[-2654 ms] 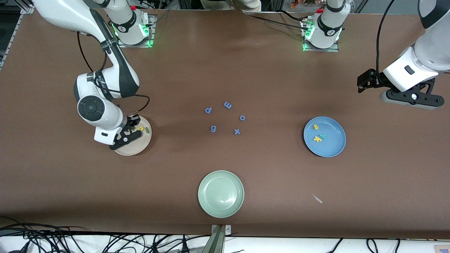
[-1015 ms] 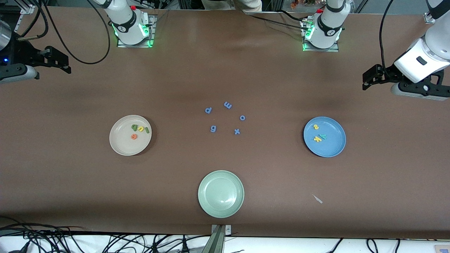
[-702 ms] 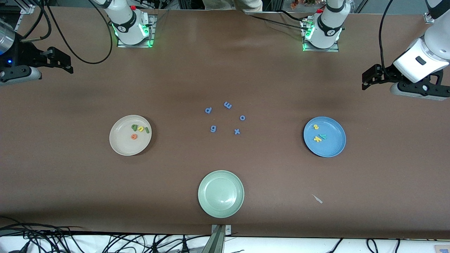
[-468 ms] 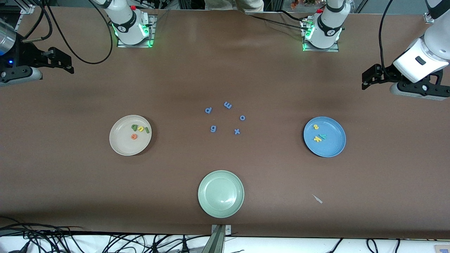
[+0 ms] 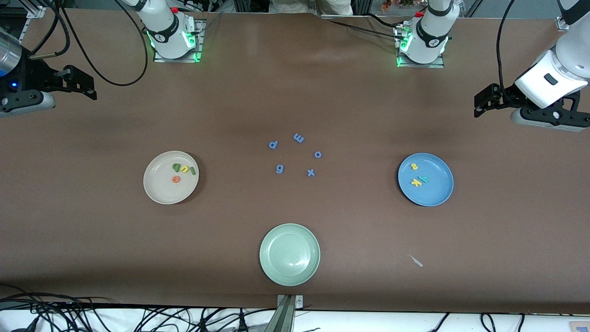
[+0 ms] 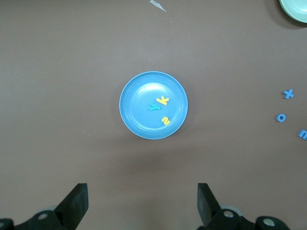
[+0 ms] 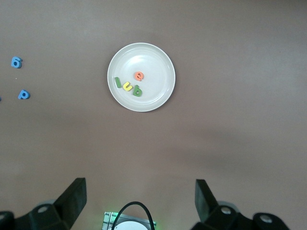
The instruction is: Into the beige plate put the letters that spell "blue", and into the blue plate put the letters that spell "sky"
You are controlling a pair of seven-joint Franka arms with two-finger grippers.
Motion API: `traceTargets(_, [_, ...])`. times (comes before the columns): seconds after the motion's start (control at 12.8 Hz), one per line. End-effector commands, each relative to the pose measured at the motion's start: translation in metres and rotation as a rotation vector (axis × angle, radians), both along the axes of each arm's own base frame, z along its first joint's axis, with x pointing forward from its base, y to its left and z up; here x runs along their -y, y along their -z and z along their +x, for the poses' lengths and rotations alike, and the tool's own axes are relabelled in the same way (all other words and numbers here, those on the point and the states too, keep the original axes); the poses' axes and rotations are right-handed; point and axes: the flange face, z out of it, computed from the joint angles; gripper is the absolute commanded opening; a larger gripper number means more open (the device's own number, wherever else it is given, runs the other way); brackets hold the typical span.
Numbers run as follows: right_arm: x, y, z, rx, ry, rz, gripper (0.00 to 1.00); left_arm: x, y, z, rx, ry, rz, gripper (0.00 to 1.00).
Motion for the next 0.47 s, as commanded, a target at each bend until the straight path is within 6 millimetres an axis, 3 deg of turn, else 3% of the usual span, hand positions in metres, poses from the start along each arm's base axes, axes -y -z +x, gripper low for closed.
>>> traceTargets(0.0, [-0.0024, -0.0079, 0.0014, 0.001, 0.002, -0.016, 1.0, 0.002, -0.0075, -0.0027, -0.001, 0.011, -0.011, 1.0])
traceTargets(0.39, [0.0048, -0.0076, 0.0032, 0.007, 0.008, -0.013, 1.0, 0.002, -0.0075, -0.0027, -0.001, 0.011, -0.011, 1.0])
